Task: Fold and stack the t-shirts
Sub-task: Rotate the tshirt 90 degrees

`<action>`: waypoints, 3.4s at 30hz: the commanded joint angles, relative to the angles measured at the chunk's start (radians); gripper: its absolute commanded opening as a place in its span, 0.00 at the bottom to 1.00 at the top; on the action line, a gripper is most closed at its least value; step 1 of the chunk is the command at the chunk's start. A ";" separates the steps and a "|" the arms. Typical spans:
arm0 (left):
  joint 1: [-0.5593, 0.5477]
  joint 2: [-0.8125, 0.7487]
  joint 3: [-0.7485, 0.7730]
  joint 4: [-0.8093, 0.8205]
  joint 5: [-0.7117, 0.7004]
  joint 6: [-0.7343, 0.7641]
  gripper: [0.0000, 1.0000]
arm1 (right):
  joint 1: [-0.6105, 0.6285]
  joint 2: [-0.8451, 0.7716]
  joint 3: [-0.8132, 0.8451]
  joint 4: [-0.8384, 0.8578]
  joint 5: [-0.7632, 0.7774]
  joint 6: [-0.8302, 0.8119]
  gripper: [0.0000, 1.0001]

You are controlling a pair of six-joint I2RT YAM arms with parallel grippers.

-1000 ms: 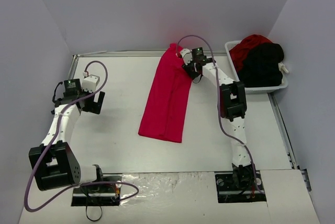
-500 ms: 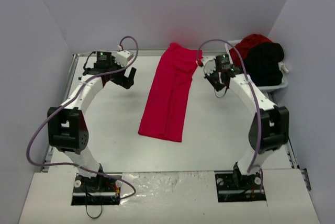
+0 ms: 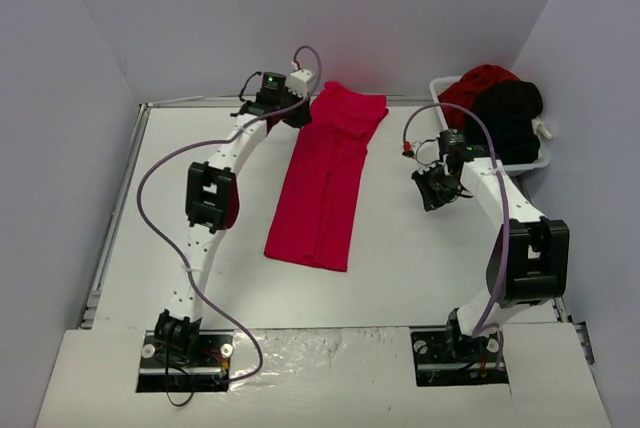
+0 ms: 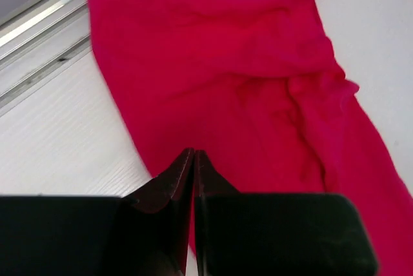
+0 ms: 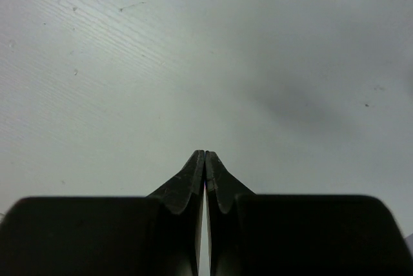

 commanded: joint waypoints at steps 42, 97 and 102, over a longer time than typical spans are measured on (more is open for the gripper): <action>-0.106 0.313 0.372 -0.010 -0.371 0.189 0.02 | -0.068 0.192 0.102 -0.154 -0.131 -0.011 0.00; -0.088 0.260 0.309 0.049 -0.176 0.133 0.48 | -0.065 0.349 0.115 -0.166 -0.125 -0.033 0.00; -0.111 0.267 0.317 0.057 -0.233 0.163 0.53 | -0.066 0.364 0.117 -0.166 -0.119 -0.033 0.00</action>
